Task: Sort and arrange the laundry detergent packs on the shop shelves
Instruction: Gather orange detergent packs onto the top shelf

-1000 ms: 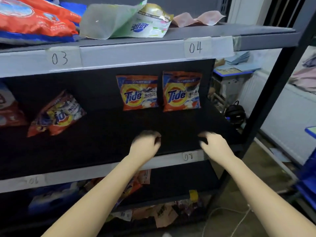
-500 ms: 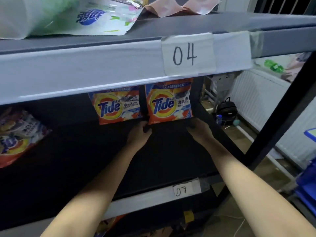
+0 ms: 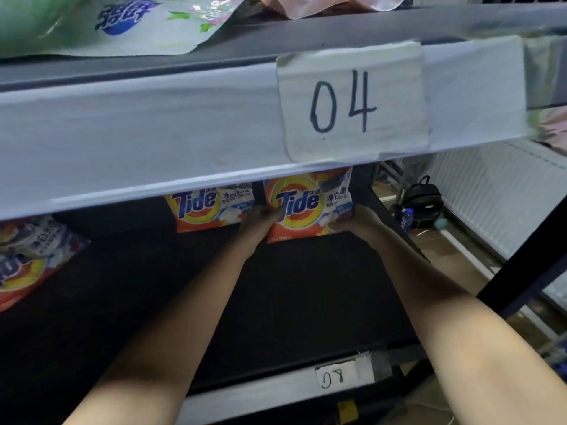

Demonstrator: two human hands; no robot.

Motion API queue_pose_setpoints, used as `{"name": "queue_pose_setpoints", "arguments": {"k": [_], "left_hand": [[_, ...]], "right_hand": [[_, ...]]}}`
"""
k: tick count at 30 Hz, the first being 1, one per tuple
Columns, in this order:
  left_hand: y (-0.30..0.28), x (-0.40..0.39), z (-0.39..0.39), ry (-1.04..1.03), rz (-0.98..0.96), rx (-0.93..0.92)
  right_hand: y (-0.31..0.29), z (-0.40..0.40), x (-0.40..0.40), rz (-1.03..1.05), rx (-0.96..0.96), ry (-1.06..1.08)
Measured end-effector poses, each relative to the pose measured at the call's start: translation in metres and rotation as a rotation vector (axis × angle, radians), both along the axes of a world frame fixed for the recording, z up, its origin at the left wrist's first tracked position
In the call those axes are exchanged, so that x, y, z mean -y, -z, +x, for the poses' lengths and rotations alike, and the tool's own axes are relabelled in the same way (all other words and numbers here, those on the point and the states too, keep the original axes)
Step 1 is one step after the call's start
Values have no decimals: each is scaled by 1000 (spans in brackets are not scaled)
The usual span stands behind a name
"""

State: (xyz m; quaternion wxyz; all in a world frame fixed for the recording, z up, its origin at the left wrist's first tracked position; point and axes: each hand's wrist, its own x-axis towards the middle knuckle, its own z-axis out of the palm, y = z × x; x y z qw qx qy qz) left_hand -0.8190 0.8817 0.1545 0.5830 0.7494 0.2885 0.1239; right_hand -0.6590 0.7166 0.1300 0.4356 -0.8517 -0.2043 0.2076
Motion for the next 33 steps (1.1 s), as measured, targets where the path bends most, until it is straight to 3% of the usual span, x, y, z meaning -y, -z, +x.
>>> {"name": "queue_pose_setpoints", "arguments": {"k": [7, 13, 19, 26, 33], "left_hand": [[11, 16, -23, -24, -262, 193], [9, 49, -56, -98, -264, 187], [0, 93, -123, -171, -343, 297], [-35, 131, -225, -333, -324, 399], [-80, 126, -329, -463, -129, 401]], "right_hand": [[-15, -48, 28, 209, -104, -160], [-19, -93, 63, 265, -179, -210], [-22, -157, 105, 250, -314, -281], [-38, -246, 120, 345, -270, -345], [-64, -338, 92, 511, -327, -361]]}}
